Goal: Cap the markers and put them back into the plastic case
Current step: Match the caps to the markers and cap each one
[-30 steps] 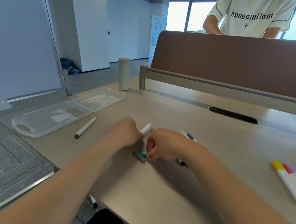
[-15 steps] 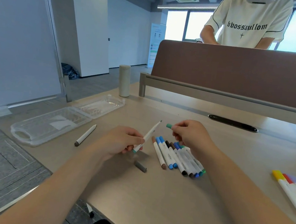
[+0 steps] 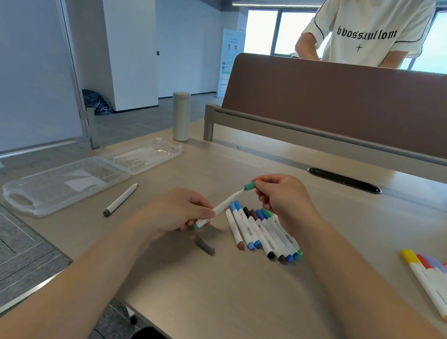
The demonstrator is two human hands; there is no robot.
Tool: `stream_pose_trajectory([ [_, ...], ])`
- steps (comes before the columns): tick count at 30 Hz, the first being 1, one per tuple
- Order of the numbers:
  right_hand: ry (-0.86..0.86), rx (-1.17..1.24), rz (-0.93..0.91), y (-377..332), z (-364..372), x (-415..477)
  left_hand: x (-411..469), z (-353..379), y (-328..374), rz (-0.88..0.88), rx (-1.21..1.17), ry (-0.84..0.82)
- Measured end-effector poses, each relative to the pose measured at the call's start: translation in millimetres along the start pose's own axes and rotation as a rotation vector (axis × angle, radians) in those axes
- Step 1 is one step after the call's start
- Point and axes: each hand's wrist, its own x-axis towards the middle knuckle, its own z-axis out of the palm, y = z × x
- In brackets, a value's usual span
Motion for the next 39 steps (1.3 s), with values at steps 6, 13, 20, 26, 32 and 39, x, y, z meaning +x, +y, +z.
stream_pose_trajectory([
  [6,-0.027,-0.161,-0.085,1.8,6.2,-2.7,2.3,1.7,-1.9,-0.011,0.078,0.006],
  [13,-0.048,-0.172,-0.089,5.3,15.6,-4.3,4.5,2.2,-10.6,-0.017,0.042,0.006],
  [20,-0.021,-0.155,-0.083,8.6,24.6,-3.7,3.4,3.5,-12.9,-0.005,0.069,0.036],
  [26,-0.026,-0.071,-0.043,6.1,27.1,-4.5,6.3,3.5,-16.9,0.002,0.048,0.056],
  [32,-0.017,-0.033,0.010,7.8,23.3,-3.0,9.6,3.4,-19.2,-0.006,0.019,0.048],
  [39,-0.021,-0.065,0.036,11.3,26.5,-3.6,8.5,5.2,-15.0,0.006,0.005,0.050],
])
